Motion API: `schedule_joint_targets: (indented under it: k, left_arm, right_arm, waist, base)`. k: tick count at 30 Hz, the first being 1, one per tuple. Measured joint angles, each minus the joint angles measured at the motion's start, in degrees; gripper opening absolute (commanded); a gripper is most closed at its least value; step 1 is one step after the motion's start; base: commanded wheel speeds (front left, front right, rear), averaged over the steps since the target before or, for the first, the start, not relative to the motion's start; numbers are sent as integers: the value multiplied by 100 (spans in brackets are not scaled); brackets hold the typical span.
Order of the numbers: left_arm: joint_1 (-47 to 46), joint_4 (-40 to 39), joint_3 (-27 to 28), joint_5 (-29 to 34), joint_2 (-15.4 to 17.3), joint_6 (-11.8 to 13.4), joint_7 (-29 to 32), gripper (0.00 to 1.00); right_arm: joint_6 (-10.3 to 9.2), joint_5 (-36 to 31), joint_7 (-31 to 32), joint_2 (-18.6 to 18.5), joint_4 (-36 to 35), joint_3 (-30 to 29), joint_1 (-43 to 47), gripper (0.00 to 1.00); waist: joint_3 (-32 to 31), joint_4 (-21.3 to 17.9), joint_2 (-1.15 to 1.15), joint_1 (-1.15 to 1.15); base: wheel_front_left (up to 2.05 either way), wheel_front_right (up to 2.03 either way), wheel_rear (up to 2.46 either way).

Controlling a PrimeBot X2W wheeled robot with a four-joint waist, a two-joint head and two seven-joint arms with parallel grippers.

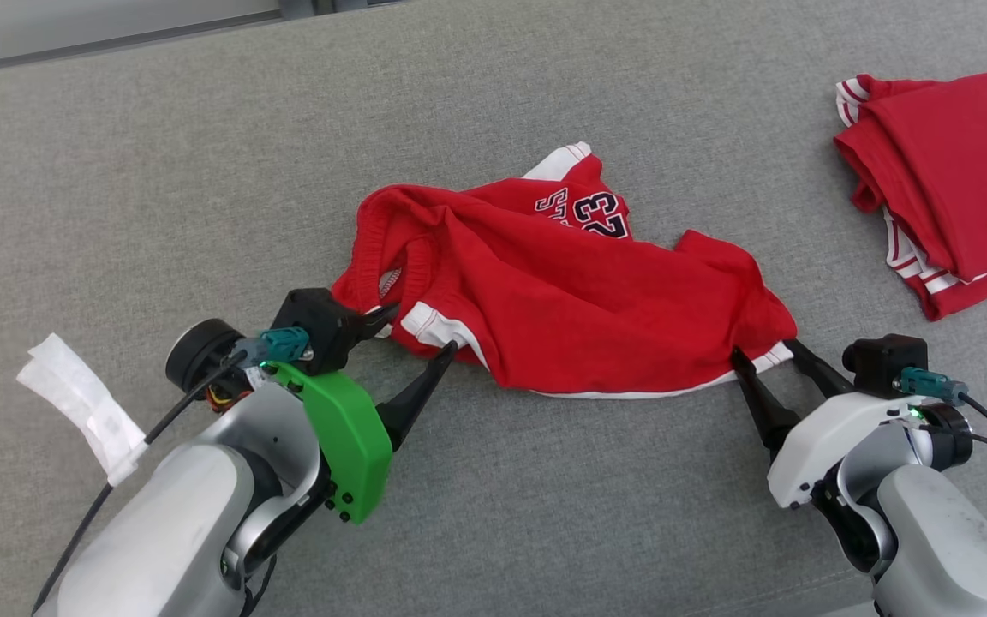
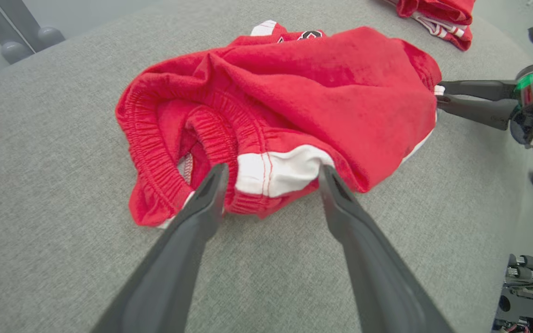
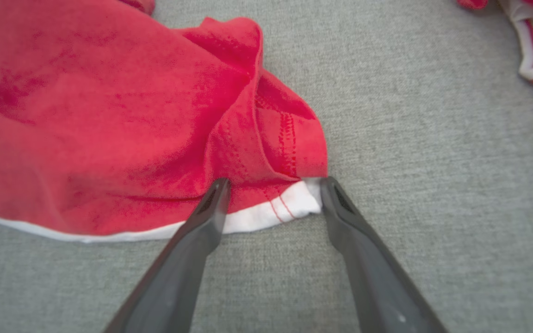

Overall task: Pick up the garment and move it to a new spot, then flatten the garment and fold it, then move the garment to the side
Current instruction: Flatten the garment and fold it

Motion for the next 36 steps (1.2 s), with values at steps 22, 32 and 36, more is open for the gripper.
schedule_joint_targets:
  k: [22,32,36]
  left_arm:
    - [-385,869,-593,-616,-151,0,-577,0]
    - [-44,466,-5,-1158,125,37,-1367,0]
    - [142,227,269,-1263,326,137,-1586,0]
  right_arm:
    - [-7,332,-221,-140,208,348,-53,0]
    - [-9,889,-397,-460,-721,146,327,0]
    - [-9,1045,-353,-576,-1228,10,577,0]
  waist:
    - [-130,15,0,0]
    - [-623,97,0,0]
    - [-842,141,0,0]
  base:
    - [0,0,0]
    - [0,0,0]
    - [0,0,0]
